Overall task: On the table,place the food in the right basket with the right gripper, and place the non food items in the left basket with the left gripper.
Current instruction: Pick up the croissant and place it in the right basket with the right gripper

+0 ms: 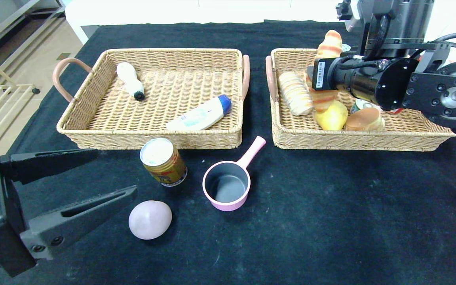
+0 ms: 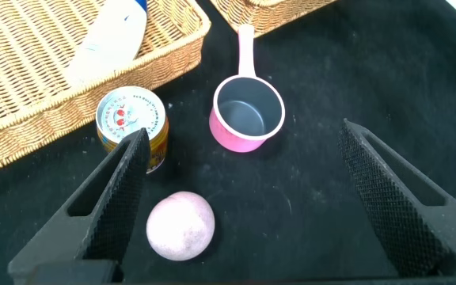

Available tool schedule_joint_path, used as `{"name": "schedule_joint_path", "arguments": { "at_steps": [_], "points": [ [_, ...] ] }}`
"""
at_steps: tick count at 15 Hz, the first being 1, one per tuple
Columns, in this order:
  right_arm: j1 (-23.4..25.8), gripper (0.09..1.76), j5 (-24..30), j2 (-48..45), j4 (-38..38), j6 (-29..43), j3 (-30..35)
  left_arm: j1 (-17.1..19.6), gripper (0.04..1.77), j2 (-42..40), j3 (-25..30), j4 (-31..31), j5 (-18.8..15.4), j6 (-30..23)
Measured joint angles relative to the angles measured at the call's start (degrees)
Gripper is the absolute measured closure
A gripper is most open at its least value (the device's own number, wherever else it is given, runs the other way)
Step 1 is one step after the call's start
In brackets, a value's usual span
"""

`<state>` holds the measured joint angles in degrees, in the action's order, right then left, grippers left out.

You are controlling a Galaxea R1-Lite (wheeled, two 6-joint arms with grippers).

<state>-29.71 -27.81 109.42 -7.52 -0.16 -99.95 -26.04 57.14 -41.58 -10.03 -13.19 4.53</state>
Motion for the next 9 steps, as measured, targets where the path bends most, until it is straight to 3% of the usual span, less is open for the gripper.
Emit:
{"name": "schedule_joint_path", "arguments": {
  "at_steps": [3, 9],
  "points": [
    [0.17, 0.46, 0.02, -0.22, 0.02, -0.09, 0.21, 0.02, 0.09, 0.00, 0.02, 0.00, -0.01, 0.00],
    [0.11, 0.30, 0.02, -0.41, 0.02, -0.02, 0.45, 0.02, 0.09, 0.00, 0.79, 0.11, -0.01, 0.00]
  ]
}}
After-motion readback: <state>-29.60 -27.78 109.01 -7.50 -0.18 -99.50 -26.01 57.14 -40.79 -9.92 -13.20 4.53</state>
